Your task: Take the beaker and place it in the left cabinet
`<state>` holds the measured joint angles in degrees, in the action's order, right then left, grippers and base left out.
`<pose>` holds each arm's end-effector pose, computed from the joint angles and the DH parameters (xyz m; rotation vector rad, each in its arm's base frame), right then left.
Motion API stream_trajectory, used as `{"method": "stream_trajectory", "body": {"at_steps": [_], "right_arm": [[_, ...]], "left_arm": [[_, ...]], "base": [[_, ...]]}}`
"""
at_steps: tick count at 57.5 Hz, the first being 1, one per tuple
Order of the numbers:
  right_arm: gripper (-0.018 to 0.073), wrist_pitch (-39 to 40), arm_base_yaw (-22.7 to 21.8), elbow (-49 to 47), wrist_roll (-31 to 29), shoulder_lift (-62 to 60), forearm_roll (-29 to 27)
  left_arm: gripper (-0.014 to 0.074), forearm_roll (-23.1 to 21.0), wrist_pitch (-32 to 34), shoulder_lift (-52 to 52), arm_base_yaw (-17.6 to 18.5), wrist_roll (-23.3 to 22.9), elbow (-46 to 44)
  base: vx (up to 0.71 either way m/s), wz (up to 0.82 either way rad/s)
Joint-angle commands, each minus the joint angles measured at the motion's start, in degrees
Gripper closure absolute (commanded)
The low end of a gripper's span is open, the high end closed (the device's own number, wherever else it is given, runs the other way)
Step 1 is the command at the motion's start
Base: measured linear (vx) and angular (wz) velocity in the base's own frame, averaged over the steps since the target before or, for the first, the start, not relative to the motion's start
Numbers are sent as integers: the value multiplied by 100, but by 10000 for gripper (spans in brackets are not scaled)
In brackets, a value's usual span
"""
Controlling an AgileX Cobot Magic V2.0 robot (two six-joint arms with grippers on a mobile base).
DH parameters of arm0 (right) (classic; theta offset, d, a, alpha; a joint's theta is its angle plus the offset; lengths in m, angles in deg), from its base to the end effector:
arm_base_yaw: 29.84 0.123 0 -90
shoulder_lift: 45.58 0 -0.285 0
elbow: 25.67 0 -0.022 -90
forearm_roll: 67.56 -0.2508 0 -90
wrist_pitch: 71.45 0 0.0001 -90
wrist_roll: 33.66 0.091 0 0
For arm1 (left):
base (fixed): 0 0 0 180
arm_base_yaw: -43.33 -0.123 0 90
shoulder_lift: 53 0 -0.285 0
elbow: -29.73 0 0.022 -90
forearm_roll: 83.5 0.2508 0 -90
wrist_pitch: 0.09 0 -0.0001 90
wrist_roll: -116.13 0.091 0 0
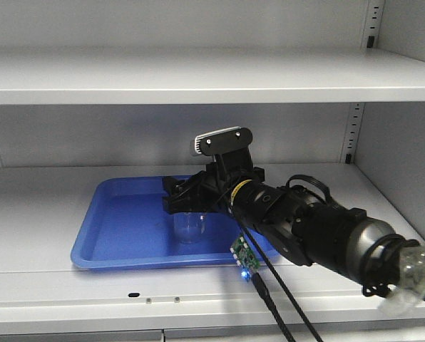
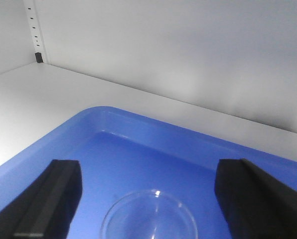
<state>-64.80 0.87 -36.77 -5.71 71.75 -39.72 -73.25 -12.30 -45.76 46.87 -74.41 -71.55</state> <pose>0.3992 0.2428 0.3108 -0.5036 1.6987 0.4407 0.0560 0.0000 0.1858 0.0171 1.7099 -0.0205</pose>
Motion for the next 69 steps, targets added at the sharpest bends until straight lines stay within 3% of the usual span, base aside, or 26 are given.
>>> {"method": "stream_trajectory", "body": {"at_steps": [1,32,69], "right_arm": [[-15,328,75,94,-30,-626,121],[-15,176,129,2553,-51,-3208,137],[-11,39,113,2700,-113,-3335,137]], "left_arm": [[593,-26,457,-107,10,-20,-54],[593,-26,457,-107,10,-20,-54],[593,-26,457,-107,10,-20,-54]], "base": [[0,0],[0,0],[0,0]]}}
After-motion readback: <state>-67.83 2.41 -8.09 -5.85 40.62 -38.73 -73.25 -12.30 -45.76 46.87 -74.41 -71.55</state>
